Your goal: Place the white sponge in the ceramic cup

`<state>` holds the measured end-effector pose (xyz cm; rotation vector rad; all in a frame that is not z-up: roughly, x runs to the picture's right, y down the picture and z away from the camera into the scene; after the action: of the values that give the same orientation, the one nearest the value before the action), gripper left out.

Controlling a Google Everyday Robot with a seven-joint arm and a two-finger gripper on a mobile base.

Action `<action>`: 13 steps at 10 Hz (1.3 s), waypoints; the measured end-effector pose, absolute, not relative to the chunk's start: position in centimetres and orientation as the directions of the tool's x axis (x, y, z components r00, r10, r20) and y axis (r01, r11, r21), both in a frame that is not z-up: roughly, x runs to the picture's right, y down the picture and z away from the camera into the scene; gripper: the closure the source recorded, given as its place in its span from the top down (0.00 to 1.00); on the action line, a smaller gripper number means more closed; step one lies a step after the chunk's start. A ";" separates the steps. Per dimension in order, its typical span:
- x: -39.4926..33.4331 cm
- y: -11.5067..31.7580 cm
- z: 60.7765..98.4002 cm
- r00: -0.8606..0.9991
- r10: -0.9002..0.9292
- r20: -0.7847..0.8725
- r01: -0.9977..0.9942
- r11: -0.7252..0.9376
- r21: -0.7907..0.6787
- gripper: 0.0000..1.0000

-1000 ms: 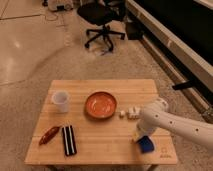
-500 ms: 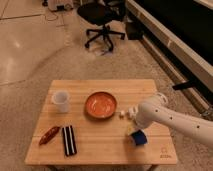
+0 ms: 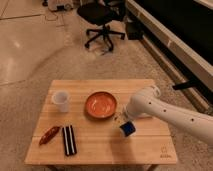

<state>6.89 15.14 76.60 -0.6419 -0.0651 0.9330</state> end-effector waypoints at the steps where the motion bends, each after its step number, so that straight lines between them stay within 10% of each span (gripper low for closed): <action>1: 5.4 14.7 75.8 0.634 0.755 -0.165 -0.682 0.446 -0.580 0.00; 13: -0.7 6.9 77.3 0.675 0.732 0.094 -0.543 0.580 -0.607 0.00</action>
<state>-0.75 6.88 77.35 -0.5788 -0.3555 0.7635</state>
